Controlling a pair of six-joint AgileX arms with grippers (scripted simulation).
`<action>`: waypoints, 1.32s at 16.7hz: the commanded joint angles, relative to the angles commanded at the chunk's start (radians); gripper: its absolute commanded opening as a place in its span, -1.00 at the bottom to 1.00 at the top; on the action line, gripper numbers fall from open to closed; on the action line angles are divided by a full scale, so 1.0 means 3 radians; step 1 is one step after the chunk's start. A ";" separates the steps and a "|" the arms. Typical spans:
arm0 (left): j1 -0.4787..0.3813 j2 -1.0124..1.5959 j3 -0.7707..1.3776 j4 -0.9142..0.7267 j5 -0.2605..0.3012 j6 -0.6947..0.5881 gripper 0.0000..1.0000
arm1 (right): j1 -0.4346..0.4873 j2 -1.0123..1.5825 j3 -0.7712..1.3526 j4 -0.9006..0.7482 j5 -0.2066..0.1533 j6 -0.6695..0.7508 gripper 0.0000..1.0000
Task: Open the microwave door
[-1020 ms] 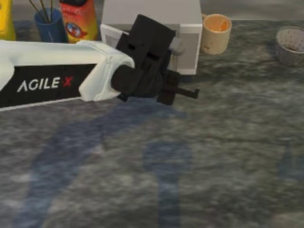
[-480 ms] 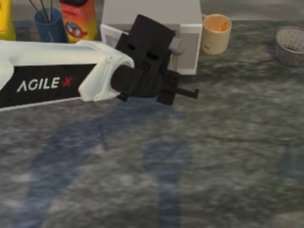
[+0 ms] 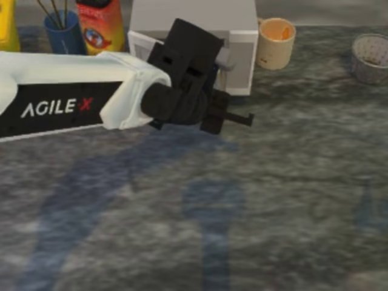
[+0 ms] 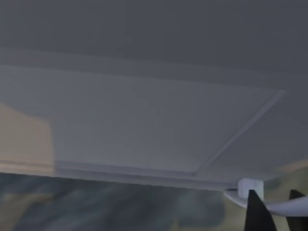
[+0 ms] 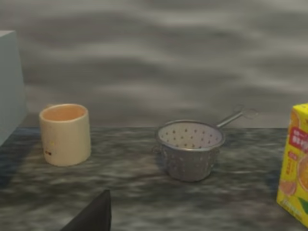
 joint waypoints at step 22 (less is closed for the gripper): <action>0.0042 -0.0080 -0.0114 0.0047 0.0115 0.0136 -1.00 | 0.0000 0.0000 0.0000 0.0000 0.0000 0.0000 1.00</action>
